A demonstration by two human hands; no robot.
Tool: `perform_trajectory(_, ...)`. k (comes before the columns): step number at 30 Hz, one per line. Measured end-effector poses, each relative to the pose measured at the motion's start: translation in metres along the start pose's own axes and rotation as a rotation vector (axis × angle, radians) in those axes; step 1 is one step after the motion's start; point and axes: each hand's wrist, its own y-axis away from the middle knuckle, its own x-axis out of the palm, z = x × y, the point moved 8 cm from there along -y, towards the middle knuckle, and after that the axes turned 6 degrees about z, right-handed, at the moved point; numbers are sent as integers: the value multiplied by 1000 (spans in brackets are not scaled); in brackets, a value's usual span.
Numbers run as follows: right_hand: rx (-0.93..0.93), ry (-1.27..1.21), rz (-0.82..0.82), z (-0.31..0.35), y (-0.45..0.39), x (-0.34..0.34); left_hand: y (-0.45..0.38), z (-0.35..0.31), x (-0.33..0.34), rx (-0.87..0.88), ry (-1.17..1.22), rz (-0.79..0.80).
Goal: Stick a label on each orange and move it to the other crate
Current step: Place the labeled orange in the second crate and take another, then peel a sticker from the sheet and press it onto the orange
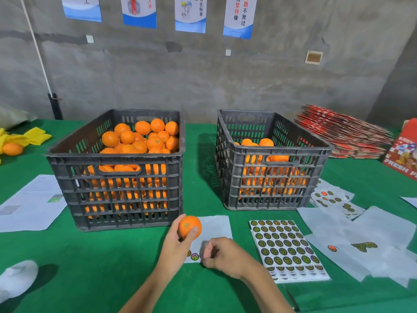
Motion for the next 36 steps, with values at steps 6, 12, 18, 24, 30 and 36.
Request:
perform_trajectory(6,-97,-219,-92,10,10,-12,-1,1,1,9,-4,6)
perform_trajectory(12,-206,-483,-424,31,13,-49,0,-11,3,44,34,36)
perform_trajectory(18,-255,-329,-594,54,17,-63,7,-48,7,165,167,15)
perform_trajectory(24,-384,-62,-689,79,28,-87,2,-98,11,252,227,-35)
perform_trajectory(30,-484,-297,-664,95,40,-120,-14,-146,14,337,214,-16)
perform_trajectory(36,-508,-629,-727,97,52,-140,-28,-154,19,299,260,-65)
